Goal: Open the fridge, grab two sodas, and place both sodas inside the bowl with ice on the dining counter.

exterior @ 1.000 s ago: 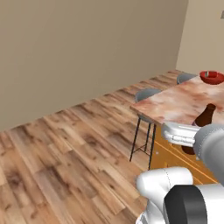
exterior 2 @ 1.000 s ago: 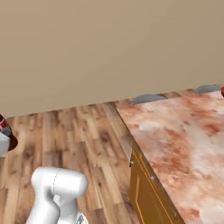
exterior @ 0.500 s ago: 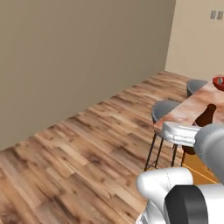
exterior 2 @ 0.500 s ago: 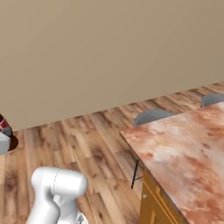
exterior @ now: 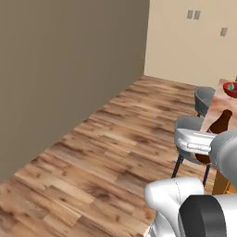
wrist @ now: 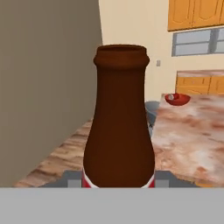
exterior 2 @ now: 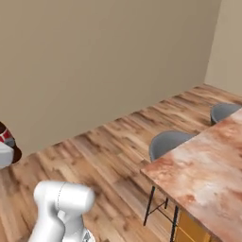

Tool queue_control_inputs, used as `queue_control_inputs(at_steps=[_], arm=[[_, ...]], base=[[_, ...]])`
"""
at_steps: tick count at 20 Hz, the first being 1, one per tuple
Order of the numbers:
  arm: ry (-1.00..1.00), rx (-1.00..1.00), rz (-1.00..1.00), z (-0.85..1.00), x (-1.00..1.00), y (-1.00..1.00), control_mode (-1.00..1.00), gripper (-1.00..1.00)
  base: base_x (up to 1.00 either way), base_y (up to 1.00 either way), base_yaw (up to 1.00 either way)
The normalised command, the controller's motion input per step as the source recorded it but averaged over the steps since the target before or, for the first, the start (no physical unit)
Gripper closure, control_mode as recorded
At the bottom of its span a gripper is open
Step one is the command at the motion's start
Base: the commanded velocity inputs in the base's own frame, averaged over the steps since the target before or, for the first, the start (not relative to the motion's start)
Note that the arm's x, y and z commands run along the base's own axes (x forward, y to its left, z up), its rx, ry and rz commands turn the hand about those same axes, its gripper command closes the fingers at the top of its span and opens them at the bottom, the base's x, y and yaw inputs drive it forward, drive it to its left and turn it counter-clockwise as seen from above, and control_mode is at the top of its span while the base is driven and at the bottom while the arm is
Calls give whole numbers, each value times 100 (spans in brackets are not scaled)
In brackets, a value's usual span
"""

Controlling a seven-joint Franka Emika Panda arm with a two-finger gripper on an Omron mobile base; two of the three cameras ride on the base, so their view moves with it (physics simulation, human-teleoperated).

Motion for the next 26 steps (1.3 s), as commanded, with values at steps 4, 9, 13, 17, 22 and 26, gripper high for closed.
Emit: queue_control_inputs(at_steps=[4, 9, 13, 17, 22, 26], arm=[[0, 0, 0, 0, 0, 0, 100, 100], [0, 0, 0, 0, 0, 0, 100, 100], [0, 0, 0, 0, 0, 0, 100, 100], [0, 0, 0, 0, 0, 0, 100, 100], [0, 0, 0, 0, 0, 0, 100, 100], [0, 0, 0, 0, 0, 0, 100, 100]], base=[[84, 59, -51], [83, 60, -51], [83, 60, -50], [85, 62, -49], [91, 65, -47], [95, 66, -46]])
